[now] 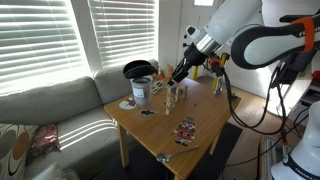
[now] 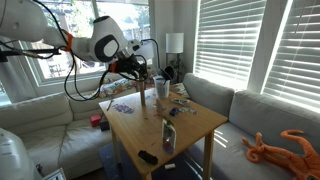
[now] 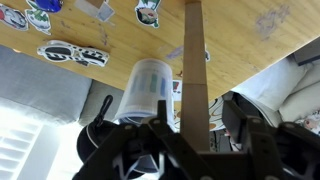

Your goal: Put the block on top of the two parallel standing blocks

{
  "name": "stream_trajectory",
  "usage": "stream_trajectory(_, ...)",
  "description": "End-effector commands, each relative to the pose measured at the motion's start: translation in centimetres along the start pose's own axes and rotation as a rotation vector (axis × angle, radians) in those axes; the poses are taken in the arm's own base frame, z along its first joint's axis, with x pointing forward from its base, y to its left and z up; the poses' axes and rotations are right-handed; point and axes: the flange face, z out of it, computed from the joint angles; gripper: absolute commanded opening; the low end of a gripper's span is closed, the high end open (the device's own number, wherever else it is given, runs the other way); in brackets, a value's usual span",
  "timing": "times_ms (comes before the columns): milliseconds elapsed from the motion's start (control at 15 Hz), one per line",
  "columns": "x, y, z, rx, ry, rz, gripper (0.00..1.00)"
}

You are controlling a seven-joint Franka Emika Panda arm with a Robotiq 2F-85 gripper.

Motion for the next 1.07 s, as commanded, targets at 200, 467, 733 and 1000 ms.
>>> stream_trajectory(200,-0.7,-0.2,-2.3,-0.019,0.08,0.01,0.09)
stream_trajectory(467,0.1,0.7,-7.2,-0.045,0.201,-0.001,0.07)
stream_trajectory(733,-0.6,3.7,-10.4,-0.101,0.044,-0.07,0.07)
stream_trajectory(1000,-3.4,7.1,-10.8,-0.082,-0.175,-0.161,0.07)
